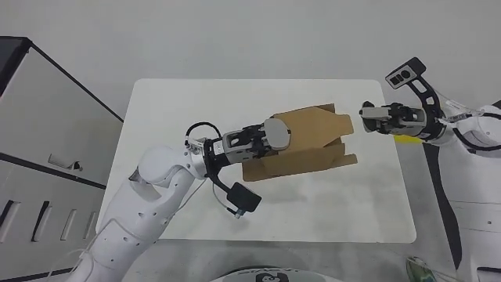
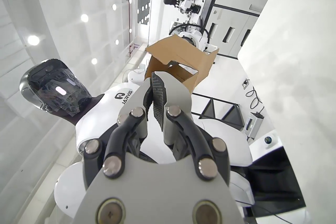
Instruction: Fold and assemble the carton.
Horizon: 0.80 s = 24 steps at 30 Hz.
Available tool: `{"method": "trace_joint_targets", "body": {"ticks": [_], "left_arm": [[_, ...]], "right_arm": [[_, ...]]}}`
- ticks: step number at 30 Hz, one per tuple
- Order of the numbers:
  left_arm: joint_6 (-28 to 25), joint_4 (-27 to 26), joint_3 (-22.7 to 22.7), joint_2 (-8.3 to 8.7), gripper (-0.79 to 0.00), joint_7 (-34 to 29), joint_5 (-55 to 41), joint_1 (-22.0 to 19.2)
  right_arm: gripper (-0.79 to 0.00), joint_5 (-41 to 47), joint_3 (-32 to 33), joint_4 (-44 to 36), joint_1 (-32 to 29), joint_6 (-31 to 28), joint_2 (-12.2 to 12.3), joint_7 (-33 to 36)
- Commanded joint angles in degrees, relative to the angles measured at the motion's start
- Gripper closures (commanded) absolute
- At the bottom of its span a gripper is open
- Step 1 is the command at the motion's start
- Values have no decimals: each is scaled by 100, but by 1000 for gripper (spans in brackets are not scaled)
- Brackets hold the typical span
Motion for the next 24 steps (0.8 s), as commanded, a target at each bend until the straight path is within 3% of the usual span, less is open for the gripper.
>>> {"method": "trace_joint_targets", "body": {"ticks": [1, 24], "left_arm": [[23, 7, 18, 2, 0, 30, -9, -26], [123, 69, 58, 51, 0, 18, -24, -98]], "right_arm": [[0, -41, -45, -71, 31, 45, 32, -1], [0, -124, -753, -302, 276, 157, 551, -1]]}}
